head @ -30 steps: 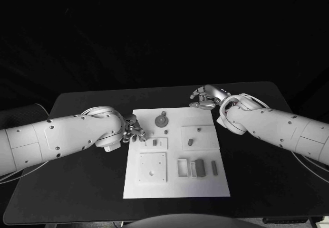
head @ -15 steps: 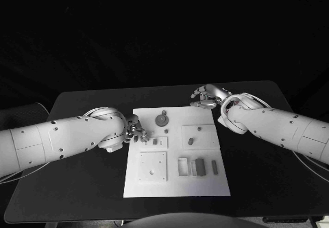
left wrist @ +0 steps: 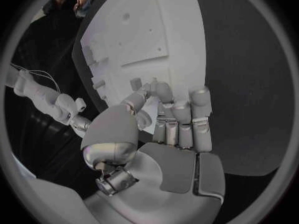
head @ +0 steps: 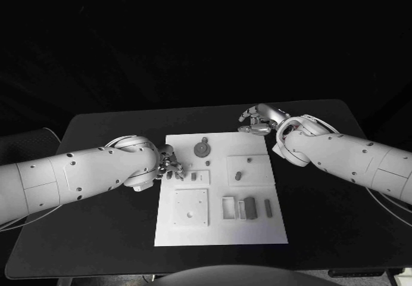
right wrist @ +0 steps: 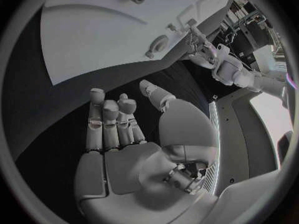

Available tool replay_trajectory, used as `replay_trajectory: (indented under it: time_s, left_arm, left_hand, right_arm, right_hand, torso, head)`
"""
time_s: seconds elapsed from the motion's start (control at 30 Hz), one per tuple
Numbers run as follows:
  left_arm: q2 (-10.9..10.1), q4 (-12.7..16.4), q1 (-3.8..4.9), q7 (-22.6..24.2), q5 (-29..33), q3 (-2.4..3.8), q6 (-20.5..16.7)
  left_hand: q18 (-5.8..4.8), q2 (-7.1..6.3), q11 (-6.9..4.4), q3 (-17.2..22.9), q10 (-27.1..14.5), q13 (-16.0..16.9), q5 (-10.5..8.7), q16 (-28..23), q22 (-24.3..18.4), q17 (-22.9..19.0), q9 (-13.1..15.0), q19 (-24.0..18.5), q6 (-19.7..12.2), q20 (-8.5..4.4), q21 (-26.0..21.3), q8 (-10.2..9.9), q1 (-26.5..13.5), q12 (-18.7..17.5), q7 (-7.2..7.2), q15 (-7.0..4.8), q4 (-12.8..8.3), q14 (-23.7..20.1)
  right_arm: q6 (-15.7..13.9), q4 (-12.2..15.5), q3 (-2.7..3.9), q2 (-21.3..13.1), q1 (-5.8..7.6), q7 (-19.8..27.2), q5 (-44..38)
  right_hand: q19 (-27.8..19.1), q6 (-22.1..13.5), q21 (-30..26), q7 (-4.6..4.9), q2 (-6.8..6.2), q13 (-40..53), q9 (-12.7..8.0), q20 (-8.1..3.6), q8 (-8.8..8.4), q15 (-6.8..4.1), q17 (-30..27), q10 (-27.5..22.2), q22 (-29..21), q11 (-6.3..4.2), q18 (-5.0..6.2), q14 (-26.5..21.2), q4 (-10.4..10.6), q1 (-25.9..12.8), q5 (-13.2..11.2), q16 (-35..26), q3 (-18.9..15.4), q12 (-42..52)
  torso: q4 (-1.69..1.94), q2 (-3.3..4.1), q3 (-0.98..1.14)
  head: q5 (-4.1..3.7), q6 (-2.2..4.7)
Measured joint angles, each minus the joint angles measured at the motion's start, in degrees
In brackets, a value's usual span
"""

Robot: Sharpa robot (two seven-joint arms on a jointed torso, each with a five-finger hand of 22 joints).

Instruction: Assemble the parts on the task board

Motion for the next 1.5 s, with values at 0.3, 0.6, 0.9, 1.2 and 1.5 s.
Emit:
replay_trajectory:
  time_s: [0.3, 0.6, 0.9, 1.2, 1.5]
  left_arm:
    - [0.1, -0.1, -0.08, -0.1, -0.5, 0.04, 0.1]
    - [0.3, -0.1, -0.12, -0.1, -0.8, 0.05, 0.2]
    - [0.3, 0.0, -0.16, 0.0, -0.8, 0.04, 0.2]
    - [0.4, 0.2, -0.22, 0.0, -0.9, 0.02, 0.6]
    - [0.3, 0.2, -0.23, -0.1, -1.2, 0.02, 0.8]
  left_hand:
    - [0.0, -0.16, -0.12, 0.0, 0.1, 0.0, -0.02, 0.0, 0.0, 0.1, 0.0, 0.0, 0.0, 0.01, 0.0, 0.0, -0.2, 0.0, 0.01, 0.08, 0.0, 0.1]
    - [0.0, -0.52, -0.5, -0.2, 0.5, 0.0, -0.02, 0.0, 0.0, 0.1, 0.0, 0.1, 0.4, 0.11, 0.0, 0.0, -0.5, 0.0, 0.0, -0.04, 0.2, 0.6]
    - [0.0, -0.52, -0.5, -0.1, 0.5, 0.1, -0.09, 0.0, 0.0, 0.2, 0.0, 0.1, 0.4, 0.13, 0.0, 0.0, -0.5, 0.0, 0.03, -0.14, 0.3, 0.7]
    - [0.0, -0.52, -0.5, -0.2, 0.5, 0.1, 0.01, 0.2, 0.0, 0.2, 0.0, 0.3, 0.5, 0.08, 0.0, 0.0, -0.5, 0.0, 0.13, -0.22, 0.4, 0.6]
    - [0.0, -0.52, -0.51, -0.2, 0.5, 0.1, 0.0, 0.2, 0.0, 0.3, 0.0, 0.3, 0.6, 0.08, 0.0, 0.0, -0.5, 0.2, 0.17, -0.32, 0.4, 0.7]
  right_arm:
    - [0.0, 0.1, 0.0, 0.0, 0.0, 0.0, 0.0]
    - [0.0, 0.1, 0.0, 0.0, 0.0, 0.0, 0.0]
    - [0.0, 0.1, 0.0, 0.0, 0.0, 0.0, 0.0]
    - [0.0, 0.1, 0.0, 0.0, 0.0, 0.0, 0.0]
    - [0.1, 0.1, 0.0, 0.0, 0.0, 0.0, 0.0]
  right_hand:
    - [0.0, -0.1, 0.0, -0.07, 0.0, -0.1, 0.0, 0.0, 0.0, -0.17, 0.0, 0.0, 0.0, 0.0, -0.03, -0.1, 0.0, 0.0, 0.0, 0.0, 0.0, 0.0]
    - [0.0, 0.1, 0.0, 0.0, 0.0, -0.1, 0.0, 0.0, 0.0, -0.28, 0.0, 0.0, 0.0, 0.0, -0.04, 0.0, 0.0, 0.0, 0.0, 0.0, 0.0, 0.2]
    - [0.0, 0.1, 0.0, -0.01, 0.0, -0.1, 0.0, 0.0, 0.0, -0.27, 0.0, 0.0, 0.0, -0.01, -0.07, 0.0, 0.0, 0.0, 0.0, 0.0, 0.0, 0.2]
    - [0.0, 0.1, 0.0, -0.03, 0.0, -0.1, 0.0, 0.0, 0.0, -0.25, 0.0, 0.0, 0.0, -0.01, -0.1, 0.0, 0.0, 0.0, 0.0, 0.0, 0.0, 0.2]
    - [0.0, 0.1, 0.0, -0.06, 0.0, -0.1, 0.0, 0.0, 0.0, -0.23, 0.0, 0.0, 0.0, -0.01, 0.01, 0.0, 0.2, 0.0, 0.0, 0.0, -0.2, 0.2]
  torso:
    - [0.02, -0.01, -0.04]
    - [0.01, -0.01, -0.04]
    - [-0.02, -0.02, 0.0]
    - [-0.02, -0.02, 0.02]
    - [0.0, -0.02, 0.01]
  head:
    - [-0.01, -0.01]
    - [-0.06, -0.09]
    - [-0.07, -0.1]
    - [-0.09, -0.09]
    - [0.14, -0.04]
